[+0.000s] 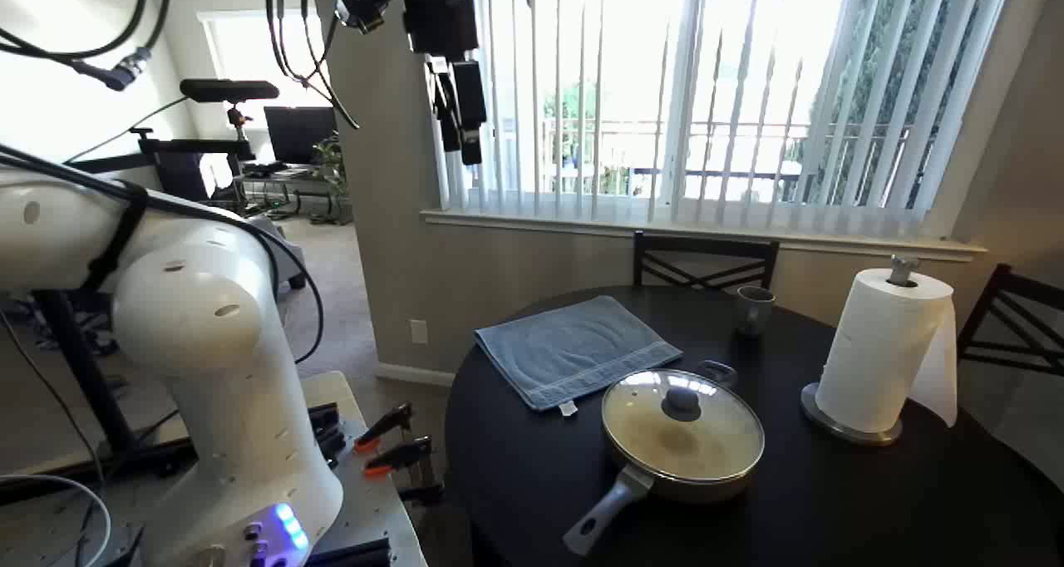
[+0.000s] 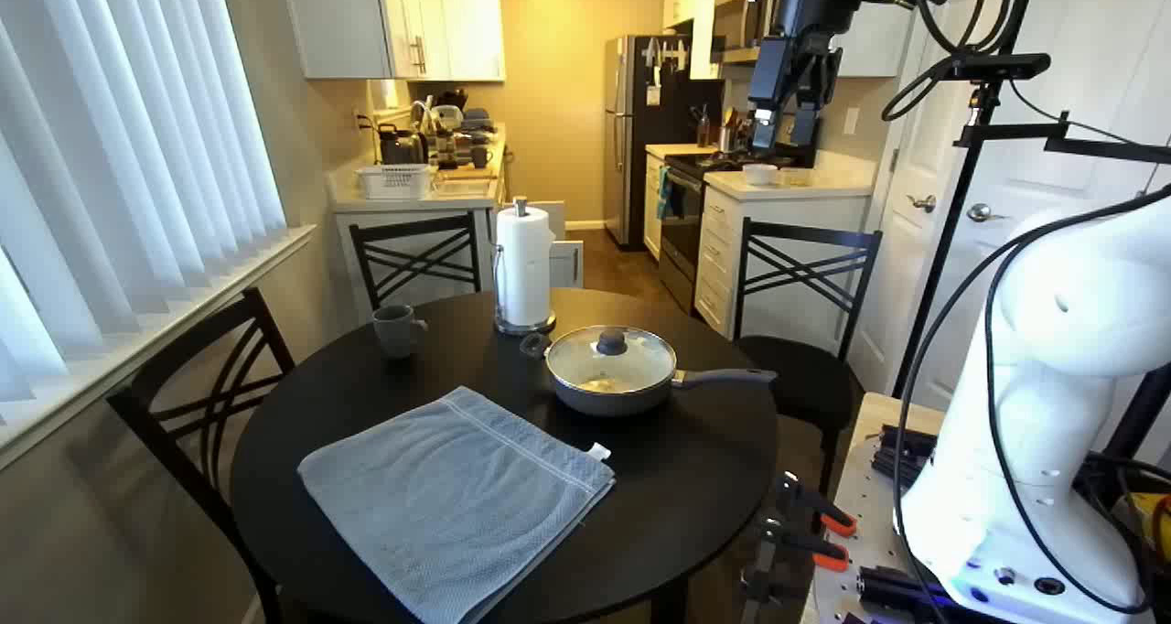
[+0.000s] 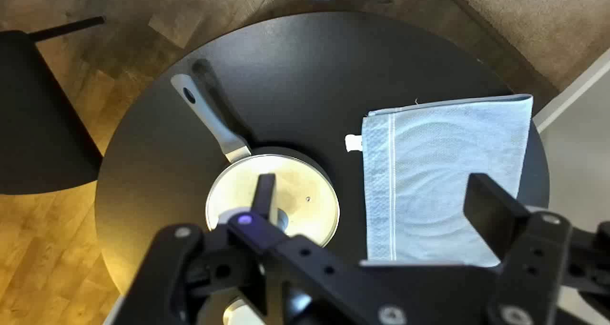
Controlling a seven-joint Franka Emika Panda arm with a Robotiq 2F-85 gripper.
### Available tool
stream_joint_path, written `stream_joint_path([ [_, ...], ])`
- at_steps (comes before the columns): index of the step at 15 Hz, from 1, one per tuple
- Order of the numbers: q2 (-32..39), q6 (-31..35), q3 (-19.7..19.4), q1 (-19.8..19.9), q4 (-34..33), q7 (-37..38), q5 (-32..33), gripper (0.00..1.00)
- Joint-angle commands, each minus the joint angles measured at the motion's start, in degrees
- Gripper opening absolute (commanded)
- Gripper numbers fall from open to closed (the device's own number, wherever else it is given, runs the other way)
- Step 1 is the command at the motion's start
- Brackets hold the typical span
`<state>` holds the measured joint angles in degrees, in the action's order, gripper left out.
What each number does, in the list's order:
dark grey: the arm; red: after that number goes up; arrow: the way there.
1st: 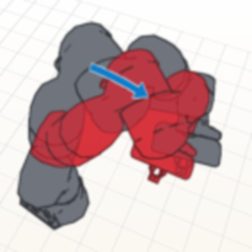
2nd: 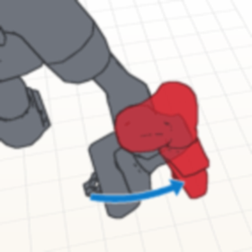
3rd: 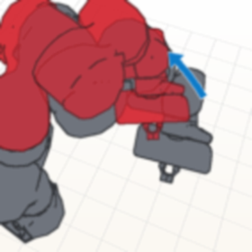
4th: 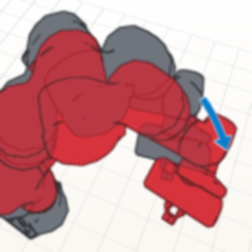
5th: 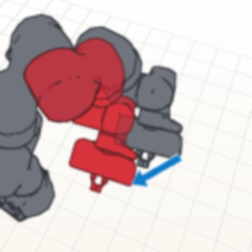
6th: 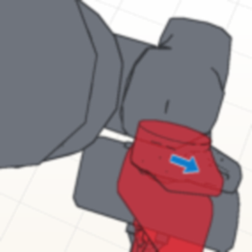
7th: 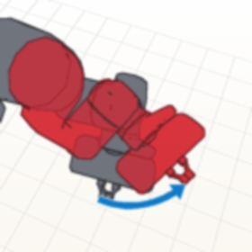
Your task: Remove the glass lid from the pan.
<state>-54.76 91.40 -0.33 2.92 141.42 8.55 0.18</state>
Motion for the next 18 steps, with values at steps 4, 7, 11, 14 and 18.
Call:
stream_joint_path([
  [4, 0.10, -0.15, 0.29, 0.53, -0.19, -0.35, -0.27, 1.00],
  [7, 0.10, -0.15, 0.29, 0.53, -0.19, -0.35, -0.27, 1.00],
  [11, 11.37, 10.18, -2.63, 2.42, -4.50, -1.55, 2.67, 1.00],
  [14, 19.65, 24.38, -4.32, 4.42, -5.27, -0.97, 5.09, 1.00],
  [18, 33.76, 38.21, -3.81, 5.14, -6.11, -0.46, 6.95, 1.00],
])
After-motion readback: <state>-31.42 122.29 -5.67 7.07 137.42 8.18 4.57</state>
